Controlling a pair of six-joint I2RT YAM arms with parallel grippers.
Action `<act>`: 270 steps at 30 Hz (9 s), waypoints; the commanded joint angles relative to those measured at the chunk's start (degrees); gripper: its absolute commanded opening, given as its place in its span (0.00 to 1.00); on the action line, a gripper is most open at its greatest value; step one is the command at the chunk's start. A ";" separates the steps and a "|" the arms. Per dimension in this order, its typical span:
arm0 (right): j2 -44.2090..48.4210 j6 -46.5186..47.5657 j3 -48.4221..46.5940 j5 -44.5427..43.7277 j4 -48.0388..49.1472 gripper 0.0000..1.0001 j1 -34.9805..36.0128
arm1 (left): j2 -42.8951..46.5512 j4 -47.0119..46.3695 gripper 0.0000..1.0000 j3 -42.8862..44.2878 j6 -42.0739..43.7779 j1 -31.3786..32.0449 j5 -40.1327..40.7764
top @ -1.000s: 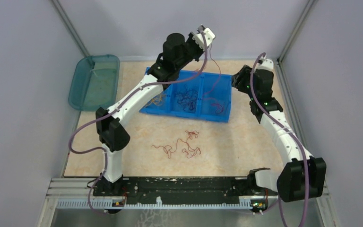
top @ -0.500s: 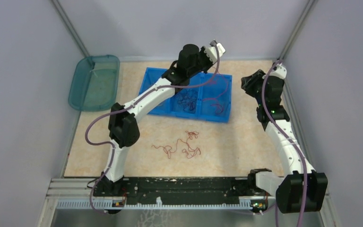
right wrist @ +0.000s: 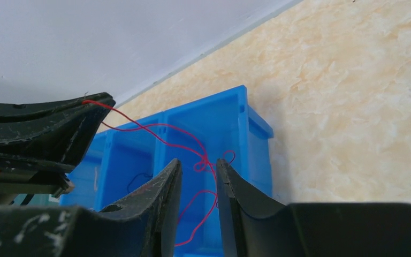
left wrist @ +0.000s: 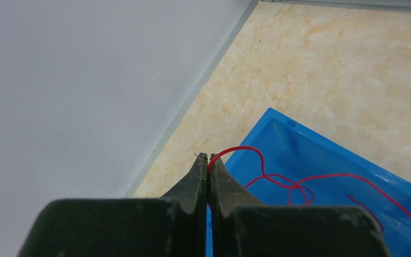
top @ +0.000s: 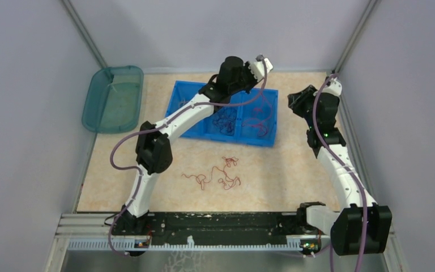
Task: Untangle the cables
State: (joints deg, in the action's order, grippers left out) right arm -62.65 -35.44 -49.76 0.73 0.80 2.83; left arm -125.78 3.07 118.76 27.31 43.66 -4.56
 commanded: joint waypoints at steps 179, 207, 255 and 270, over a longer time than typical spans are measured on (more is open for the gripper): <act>25.38 8.66 20.54 -26.27 5.73 0.66 13.32 | -0.62 11.19 0.84 -2.84 29.27 0.96 -17.12; -22.05 36.78 -1.24 18.98 -7.93 0.66 33.95 | 48.35 38.57 0.99 -29.25 7.12 -23.79 -35.20; 5.68 19.50 -2.32 22.71 10.55 0.00 25.74 | 55.30 31.29 0.99 -39.72 -2.75 -31.06 -37.40; 4.68 14.61 -8.65 4.22 2.90 0.00 15.40 | 51.63 28.57 0.99 -33.01 -5.27 -34.05 -21.82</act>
State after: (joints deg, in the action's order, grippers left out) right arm -57.82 -19.25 -53.01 10.04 4.08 20.32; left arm -74.35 33.61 82.91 23.35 11.22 -29.98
